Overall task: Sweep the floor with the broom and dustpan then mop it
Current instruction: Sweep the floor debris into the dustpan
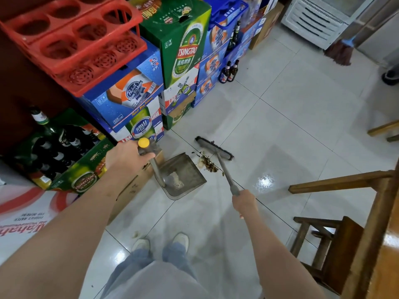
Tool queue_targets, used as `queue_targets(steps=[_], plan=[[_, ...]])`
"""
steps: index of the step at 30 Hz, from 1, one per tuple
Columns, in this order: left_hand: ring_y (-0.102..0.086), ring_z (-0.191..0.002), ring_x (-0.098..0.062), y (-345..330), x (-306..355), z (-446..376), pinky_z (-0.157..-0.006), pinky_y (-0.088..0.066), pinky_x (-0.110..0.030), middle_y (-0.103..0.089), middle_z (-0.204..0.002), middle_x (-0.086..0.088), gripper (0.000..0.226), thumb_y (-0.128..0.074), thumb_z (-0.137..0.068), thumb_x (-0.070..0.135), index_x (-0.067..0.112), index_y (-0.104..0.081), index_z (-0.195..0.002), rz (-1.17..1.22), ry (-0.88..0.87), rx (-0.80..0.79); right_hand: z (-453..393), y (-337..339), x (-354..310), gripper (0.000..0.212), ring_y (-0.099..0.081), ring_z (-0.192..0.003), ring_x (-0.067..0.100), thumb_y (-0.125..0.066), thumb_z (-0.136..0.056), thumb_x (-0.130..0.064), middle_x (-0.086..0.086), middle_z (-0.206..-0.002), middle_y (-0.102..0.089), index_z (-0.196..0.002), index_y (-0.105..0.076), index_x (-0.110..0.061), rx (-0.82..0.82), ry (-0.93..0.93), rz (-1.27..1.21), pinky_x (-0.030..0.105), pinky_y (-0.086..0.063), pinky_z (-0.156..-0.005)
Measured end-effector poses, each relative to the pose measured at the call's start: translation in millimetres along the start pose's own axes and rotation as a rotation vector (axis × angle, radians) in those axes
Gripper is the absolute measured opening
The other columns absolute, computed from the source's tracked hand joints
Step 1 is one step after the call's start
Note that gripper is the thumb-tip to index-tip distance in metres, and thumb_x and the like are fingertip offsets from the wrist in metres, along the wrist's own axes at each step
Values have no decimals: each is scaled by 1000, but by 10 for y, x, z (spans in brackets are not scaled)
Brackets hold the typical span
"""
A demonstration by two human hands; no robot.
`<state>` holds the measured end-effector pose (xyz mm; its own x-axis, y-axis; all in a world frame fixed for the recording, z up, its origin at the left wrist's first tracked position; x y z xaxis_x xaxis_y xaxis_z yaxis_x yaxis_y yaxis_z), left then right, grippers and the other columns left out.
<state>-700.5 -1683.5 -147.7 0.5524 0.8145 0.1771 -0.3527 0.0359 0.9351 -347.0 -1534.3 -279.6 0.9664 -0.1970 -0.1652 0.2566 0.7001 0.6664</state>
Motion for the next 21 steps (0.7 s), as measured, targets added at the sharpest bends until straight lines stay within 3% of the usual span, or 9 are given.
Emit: queue_targets(steps=[3, 7, 10, 16, 21], plan=[[-65, -87, -31, -35, 44, -6, -71, -52, -34, -67, -85, -8, 46, -66, -76, 61, 15, -61, -82, 36, -7, 3, 110, -103, 115, 18, -64, -74, 34, -47, -89, -24, 9, -80, -58, -89, -57, -9, 7, -2, -89, 45, -60, -71], [-65, -86, -29, -59, 92, 17, -67, -49, -33, -66, -85, -7, 46, -66, -77, 59, 14, -61, -82, 29, -14, 12, 120, -41, -5, 24, -67, -82, 35, -43, -91, -25, 11, -89, -64, -97, -59, -9, 38, -7, -104, 38, -58, -73], [-65, -83, -27, -55, 64, 21, -67, -51, -32, -67, -83, -6, 45, -67, -77, 59, 15, -58, -80, 37, -18, 14, 18, 59, -195, 25, -67, -85, 37, -43, -90, -23, 13, -97, -65, -102, -59, -7, 53, -11, -114, 42, -59, -75], [-62, -76, -23, -44, 72, 39, -62, -43, -27, -67, -82, -6, 45, -66, -79, 57, 13, -63, -84, 9, -41, 33, -195, 146, -400, 20, -67, -85, 37, -48, -90, -18, 10, -93, -58, -105, -54, -6, 46, -42, -90, 44, -59, -75], [-54, -71, -18, -44, 45, 36, -61, -40, -26, -64, -78, -3, 45, -66, -78, 58, 13, -61, -81, 8, -38, 39, -185, 143, -390, 18, -63, -63, 32, -48, -92, -19, 14, -87, -58, -101, -51, -4, -18, -67, -46, 37, -57, -52]])
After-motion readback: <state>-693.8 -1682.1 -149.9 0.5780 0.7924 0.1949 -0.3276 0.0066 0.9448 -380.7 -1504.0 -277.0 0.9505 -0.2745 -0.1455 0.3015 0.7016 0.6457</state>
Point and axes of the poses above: each hand's wrist, its own z-axis away from the middle knuckle, its own y-axis out of the back of the hand, x = y × z, the point moved 6 cm from there along -z, towards the middle knuckle
